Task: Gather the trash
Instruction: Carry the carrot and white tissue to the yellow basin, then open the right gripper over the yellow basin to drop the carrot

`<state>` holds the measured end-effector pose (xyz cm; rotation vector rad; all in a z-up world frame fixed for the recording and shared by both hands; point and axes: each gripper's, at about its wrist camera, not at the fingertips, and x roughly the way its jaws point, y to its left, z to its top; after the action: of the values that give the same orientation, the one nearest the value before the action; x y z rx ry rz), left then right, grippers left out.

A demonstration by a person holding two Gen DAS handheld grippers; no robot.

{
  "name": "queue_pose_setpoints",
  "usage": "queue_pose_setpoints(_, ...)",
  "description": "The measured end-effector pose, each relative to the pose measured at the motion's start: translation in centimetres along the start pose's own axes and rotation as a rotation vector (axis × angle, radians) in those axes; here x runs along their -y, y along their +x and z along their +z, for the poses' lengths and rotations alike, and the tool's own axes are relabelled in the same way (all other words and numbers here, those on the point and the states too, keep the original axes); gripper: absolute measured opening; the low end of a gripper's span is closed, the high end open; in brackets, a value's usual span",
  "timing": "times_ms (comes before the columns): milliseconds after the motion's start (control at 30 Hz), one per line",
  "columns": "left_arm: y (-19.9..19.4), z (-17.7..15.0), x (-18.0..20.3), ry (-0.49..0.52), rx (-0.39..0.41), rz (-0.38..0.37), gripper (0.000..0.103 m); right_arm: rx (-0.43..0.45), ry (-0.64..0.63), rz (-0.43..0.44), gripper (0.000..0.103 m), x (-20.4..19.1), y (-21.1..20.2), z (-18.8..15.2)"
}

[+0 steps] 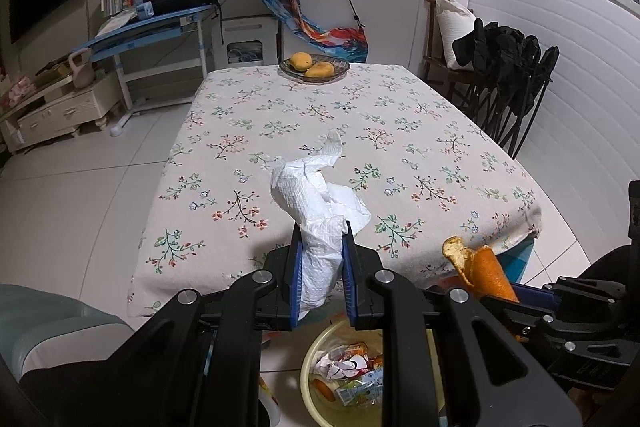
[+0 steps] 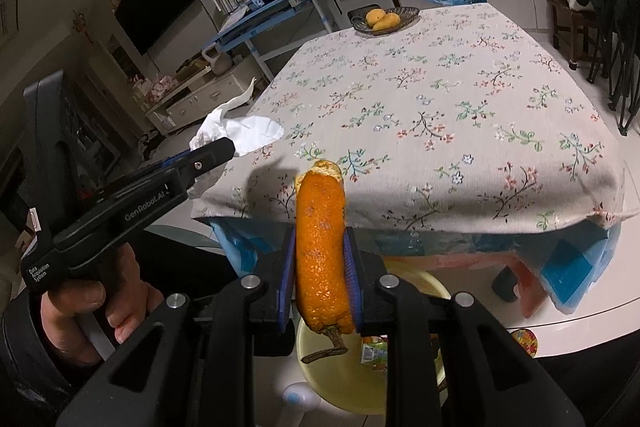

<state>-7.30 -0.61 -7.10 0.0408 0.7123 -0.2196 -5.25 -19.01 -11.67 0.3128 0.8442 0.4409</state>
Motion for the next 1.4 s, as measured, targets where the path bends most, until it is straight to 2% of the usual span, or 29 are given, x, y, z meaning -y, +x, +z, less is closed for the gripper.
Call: queue_pose_setpoints(1400,-1.2,-2.8,1.4,0.016,-0.006,-0.024,0.017,-0.076,0.03,-0.019,0.024,0.5,0.3,-2.0)
